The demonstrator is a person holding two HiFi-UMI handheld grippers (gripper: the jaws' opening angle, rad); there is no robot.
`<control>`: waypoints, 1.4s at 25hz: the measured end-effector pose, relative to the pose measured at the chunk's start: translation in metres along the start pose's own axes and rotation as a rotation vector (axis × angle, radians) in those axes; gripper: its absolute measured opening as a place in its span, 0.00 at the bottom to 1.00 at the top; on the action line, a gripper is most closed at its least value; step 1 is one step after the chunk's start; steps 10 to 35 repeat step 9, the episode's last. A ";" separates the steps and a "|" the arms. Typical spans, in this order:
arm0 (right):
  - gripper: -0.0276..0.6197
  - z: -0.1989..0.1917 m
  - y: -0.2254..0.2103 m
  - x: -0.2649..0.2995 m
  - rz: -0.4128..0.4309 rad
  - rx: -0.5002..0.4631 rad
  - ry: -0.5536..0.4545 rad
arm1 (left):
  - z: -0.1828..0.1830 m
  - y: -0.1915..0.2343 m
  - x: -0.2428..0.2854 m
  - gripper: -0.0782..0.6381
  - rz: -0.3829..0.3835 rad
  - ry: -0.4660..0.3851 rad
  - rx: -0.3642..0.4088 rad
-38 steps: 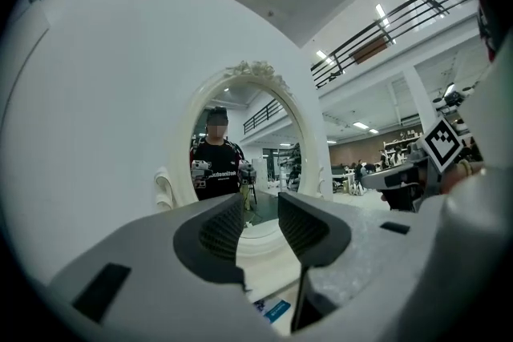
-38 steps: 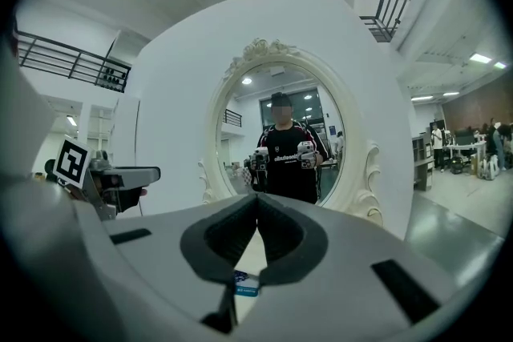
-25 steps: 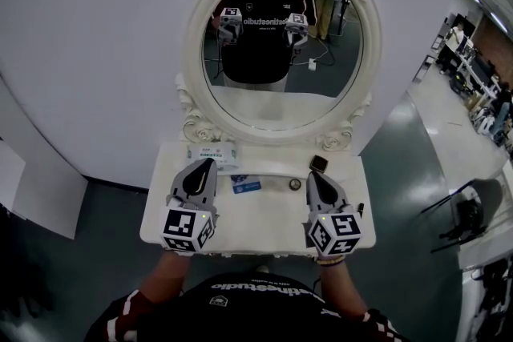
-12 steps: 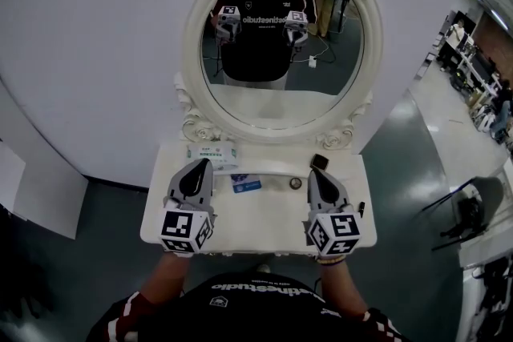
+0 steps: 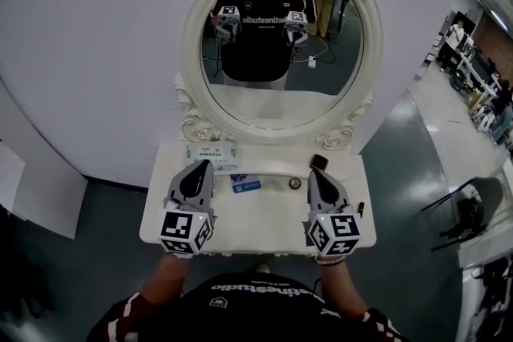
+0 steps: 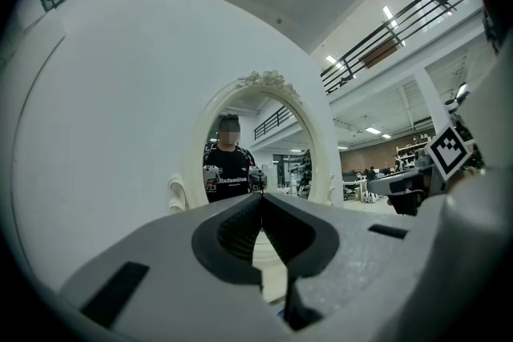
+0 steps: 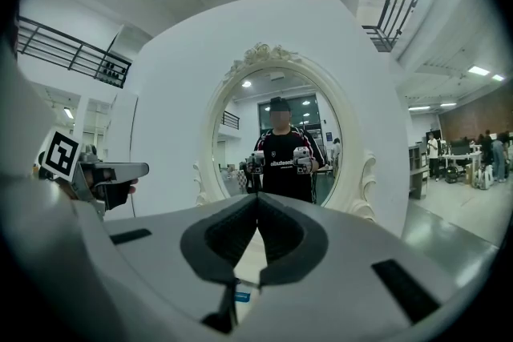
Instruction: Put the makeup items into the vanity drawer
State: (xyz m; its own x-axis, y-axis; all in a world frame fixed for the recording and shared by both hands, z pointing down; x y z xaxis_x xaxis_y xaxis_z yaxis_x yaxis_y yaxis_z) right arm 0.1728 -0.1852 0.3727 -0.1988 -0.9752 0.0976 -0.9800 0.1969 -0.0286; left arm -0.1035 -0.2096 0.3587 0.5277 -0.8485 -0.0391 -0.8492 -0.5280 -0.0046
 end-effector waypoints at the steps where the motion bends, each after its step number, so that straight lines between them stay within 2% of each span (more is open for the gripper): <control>1: 0.03 0.000 0.000 0.000 0.000 0.001 0.000 | 0.000 0.000 0.000 0.12 -0.001 0.000 0.001; 35: 0.03 0.002 0.000 -0.003 0.002 0.000 0.000 | 0.003 -0.002 -0.002 0.12 -0.001 -0.002 0.003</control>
Point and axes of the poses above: the fingertips, and each gripper's own axes: x forward along the fingers, y to its left, z out of its top, the point moved 5 cm from there along -x, backward along the fingers, and after that the axes turned 4 degrees about -z, right-handed, at the moved point
